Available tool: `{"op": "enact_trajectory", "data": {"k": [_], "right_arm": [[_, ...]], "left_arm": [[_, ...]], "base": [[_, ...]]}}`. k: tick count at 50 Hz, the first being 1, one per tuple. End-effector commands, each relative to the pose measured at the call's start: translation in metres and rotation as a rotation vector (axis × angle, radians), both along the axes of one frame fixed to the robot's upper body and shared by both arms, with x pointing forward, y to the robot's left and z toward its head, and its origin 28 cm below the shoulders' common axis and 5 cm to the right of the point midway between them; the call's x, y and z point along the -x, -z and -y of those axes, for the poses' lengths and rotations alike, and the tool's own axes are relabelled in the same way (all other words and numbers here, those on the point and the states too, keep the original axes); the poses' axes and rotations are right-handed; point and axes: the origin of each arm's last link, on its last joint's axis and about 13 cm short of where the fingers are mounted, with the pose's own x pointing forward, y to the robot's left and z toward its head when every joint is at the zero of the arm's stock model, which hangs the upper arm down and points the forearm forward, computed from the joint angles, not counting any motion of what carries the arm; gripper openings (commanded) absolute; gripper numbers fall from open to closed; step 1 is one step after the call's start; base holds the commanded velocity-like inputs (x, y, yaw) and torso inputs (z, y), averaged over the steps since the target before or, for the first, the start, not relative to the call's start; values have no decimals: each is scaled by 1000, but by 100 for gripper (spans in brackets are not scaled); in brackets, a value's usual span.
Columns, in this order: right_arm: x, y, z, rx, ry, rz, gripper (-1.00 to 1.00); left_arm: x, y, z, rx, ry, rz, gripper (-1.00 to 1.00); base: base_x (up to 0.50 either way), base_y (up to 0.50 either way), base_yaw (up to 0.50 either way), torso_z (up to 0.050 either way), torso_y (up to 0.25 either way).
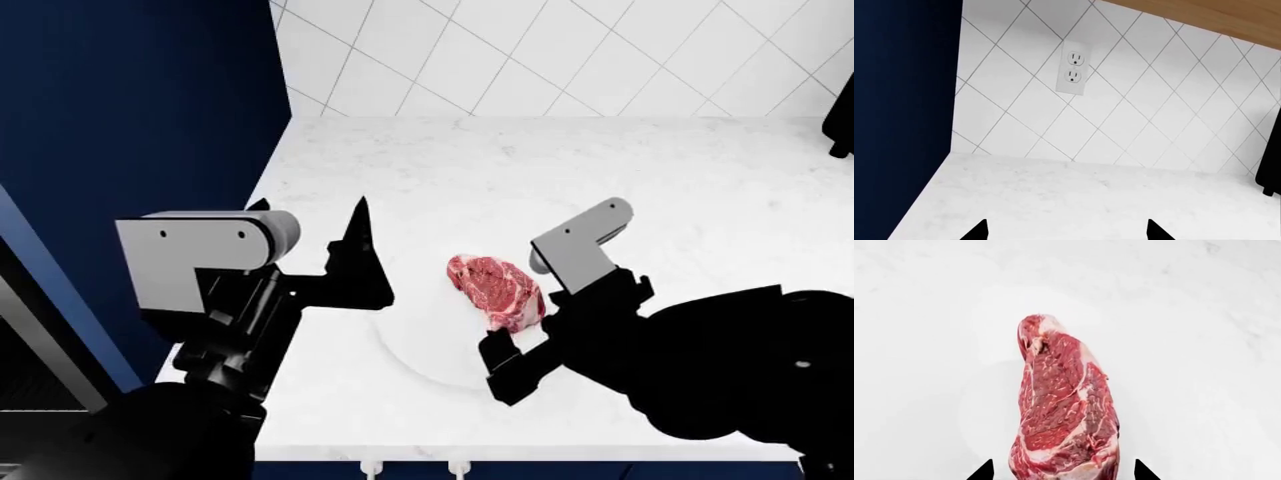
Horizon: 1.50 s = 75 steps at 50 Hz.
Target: Place the steak on the top rack of the oven.
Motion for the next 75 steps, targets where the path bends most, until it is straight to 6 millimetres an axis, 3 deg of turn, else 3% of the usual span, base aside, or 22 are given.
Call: {"op": "enact_trajectory", "data": {"k": [1, 15, 16, 36, 45, 57, 75], "right_arm": [[0, 4, 0, 2, 2, -11, 100], [-1, 4, 1, 4, 2, -13, 100], [-1, 4, 1, 6, -2, -15, -100], [3, -9, 3, 8, 8, 50, -100], [29, -25, 9, -15, 46, 148, -100], [72, -20, 11, -101, 145, 367, -100], [93, -23, 9, -170, 302, 554, -100]], "left_arm": [[0, 1, 0, -2, 1, 0, 100], [-1, 1, 0, -4, 1, 0, 100], [-1, 1, 0, -4, 2, 0, 100], [-1, 1, -1, -4, -1, 3, 100], [2, -3, -2, -4, -6, 24, 100], [6, -5, -4, -17, -17, 58, 100], [13, -6, -4, -26, 4, 85, 100]], "base": [[0, 0, 0, 0, 0], [0, 0, 0, 0, 0], [0, 0, 0, 0, 0], [0, 0, 0, 0, 0], [0, 0, 0, 0, 0], [0, 0, 0, 0, 0], [0, 0, 0, 0, 0]]}}
